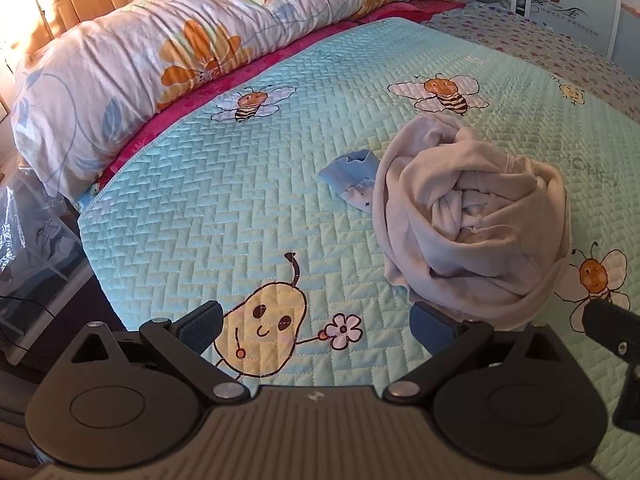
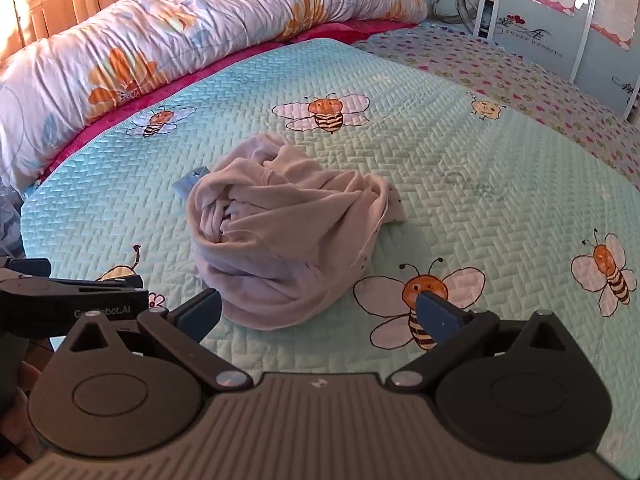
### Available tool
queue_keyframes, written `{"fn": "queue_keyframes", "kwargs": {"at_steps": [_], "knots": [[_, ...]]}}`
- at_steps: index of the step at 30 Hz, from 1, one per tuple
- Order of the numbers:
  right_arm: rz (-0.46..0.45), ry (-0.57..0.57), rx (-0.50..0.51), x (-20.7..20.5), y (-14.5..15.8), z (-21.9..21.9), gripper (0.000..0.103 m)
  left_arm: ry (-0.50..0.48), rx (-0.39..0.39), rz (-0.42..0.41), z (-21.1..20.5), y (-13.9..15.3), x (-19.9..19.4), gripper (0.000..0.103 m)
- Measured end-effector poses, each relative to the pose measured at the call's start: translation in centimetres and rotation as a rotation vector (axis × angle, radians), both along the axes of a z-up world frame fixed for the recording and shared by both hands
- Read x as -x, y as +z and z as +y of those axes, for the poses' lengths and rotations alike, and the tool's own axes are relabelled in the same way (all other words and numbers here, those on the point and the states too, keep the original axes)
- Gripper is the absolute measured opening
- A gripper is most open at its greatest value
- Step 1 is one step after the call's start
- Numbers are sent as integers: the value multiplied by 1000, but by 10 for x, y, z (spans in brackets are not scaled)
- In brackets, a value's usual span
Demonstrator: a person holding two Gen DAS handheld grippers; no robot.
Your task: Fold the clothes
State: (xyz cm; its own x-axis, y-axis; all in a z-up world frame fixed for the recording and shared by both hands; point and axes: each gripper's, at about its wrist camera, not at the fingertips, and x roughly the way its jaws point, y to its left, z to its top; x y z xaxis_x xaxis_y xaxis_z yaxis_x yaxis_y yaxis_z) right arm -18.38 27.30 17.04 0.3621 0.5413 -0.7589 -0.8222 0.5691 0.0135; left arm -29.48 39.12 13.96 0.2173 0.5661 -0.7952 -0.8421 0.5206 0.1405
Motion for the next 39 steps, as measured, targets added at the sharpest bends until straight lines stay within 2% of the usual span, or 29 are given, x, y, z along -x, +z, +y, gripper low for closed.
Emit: {"fn": "queue_keyframes", "kwargs": {"at_steps": [32, 37, 39], "knots": [[11, -14, 18, -12, -3, 0, 102, 5, 56, 16, 0, -7, -13, 102], [26, -15, -2, -13, -3, -2, 102, 5, 66, -6, 1, -8, -10, 102], [24, -14, -32, -13, -2, -6, 102, 5, 62, -40, 1, -8, -4, 102]]}}
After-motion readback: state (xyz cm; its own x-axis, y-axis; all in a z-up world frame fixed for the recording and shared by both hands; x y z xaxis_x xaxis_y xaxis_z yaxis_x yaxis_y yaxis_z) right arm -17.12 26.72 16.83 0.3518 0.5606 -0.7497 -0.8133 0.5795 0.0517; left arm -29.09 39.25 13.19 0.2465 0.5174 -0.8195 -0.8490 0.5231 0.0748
